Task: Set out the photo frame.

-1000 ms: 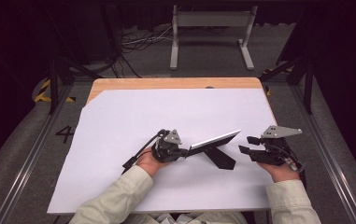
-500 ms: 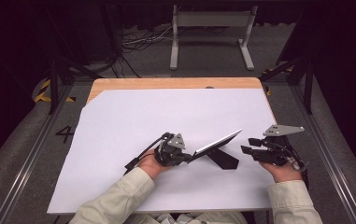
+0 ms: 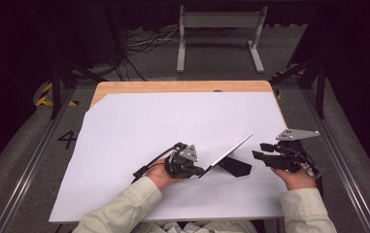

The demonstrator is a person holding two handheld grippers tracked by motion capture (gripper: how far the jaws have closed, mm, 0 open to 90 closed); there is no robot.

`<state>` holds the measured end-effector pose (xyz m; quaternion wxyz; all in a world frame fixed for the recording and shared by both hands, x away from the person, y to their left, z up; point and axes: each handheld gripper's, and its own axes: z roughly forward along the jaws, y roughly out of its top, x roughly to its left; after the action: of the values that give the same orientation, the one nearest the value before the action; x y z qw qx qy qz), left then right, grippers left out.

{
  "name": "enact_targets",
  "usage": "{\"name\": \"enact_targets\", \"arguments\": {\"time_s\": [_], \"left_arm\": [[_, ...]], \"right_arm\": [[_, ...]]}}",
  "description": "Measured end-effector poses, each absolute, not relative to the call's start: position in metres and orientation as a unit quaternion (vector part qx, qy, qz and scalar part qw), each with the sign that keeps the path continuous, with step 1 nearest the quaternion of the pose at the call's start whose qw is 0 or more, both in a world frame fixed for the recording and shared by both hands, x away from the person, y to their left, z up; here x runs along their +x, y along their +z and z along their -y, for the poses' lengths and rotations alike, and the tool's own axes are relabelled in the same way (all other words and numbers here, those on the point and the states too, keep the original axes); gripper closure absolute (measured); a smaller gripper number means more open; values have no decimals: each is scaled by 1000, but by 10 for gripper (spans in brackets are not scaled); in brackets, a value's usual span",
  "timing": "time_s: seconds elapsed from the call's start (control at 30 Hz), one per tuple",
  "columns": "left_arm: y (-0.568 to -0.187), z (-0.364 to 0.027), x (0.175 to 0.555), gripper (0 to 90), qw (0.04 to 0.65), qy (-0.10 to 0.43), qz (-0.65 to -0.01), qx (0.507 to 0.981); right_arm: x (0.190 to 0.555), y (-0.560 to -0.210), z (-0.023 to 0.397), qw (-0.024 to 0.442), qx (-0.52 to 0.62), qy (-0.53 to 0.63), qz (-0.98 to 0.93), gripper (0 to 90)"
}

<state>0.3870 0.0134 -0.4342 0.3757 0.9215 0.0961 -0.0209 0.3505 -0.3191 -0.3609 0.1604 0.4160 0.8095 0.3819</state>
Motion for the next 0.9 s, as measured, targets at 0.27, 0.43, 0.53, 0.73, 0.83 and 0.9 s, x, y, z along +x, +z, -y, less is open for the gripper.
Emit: {"name": "enact_targets", "arguments": {"time_s": [0.27,0.43,0.53,0.73,0.83,0.9], "left_arm": [[-434,-8,382,900,371,-44,-74,925],[-433,-8,382,900,369,-62,-68,925],[-433,-7,381,900,369,-69,-63,925],[-433,-3,379,900,366,-80,-53,926],[-433,-1,377,900,364,-85,-49,926],[-433,2,377,900,362,-89,-42,927]], "right_arm": [[350,-360,319,161,419,380,-809,531],[350,-359,319,160,418,380,-810,530],[350,-359,320,159,419,380,-809,531],[349,-358,320,158,419,380,-810,530],[349,-358,320,158,418,380,-810,530],[348,-358,320,157,419,379,-810,529]]}}
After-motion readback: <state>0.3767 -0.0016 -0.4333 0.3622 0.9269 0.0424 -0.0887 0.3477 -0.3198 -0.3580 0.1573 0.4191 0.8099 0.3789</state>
